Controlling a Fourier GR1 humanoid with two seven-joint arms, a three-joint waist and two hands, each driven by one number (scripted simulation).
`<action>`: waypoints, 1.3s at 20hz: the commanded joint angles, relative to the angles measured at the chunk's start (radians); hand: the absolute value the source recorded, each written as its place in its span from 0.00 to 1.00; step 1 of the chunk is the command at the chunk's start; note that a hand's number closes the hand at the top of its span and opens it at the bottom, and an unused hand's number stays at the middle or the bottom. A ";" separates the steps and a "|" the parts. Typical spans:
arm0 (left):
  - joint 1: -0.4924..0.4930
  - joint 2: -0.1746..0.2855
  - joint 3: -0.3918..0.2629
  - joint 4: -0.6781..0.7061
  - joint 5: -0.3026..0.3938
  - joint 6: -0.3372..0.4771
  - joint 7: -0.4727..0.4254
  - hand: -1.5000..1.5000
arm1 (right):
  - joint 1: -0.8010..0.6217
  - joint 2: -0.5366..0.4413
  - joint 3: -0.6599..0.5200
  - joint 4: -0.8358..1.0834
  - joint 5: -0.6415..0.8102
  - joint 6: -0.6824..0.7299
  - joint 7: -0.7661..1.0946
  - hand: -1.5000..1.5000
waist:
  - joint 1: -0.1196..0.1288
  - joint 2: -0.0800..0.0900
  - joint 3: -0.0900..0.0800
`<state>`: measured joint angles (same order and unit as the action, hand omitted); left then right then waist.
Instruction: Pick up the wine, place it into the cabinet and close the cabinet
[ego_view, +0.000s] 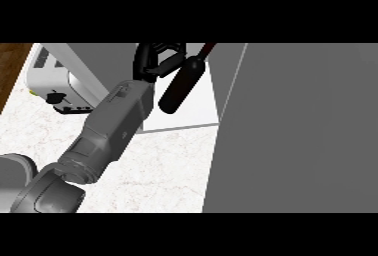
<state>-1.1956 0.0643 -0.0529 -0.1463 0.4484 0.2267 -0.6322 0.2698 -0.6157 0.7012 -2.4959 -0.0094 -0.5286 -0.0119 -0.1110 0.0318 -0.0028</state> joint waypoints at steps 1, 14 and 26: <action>0.020 0.001 0.021 -0.016 0.019 -0.111 -0.028 1.00 | 0.085 -0.056 -0.005 -0.196 -0.041 0.003 0.062 0.00 | 0.015 -0.014 0.001; 0.008 -0.064 -0.012 -0.076 0.037 -0.118 0.031 0.00 | 0.081 -0.034 0.006 -0.193 -0.016 -0.030 0.108 0.00 | 0.061 -0.033 0.002; 0.204 -0.064 -0.126 -0.320 0.132 -0.206 0.100 0.00 | 0.119 -0.074 -0.037 -0.221 -0.006 -0.067 0.116 0.00 | 0.096 -0.048 0.001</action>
<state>-1.0511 -0.0003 -0.1334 -0.3816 0.5415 0.0240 -0.5595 0.3473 -0.6729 0.6524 -2.5137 -0.0065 -0.5807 0.0069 -0.0209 -0.0136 -0.0009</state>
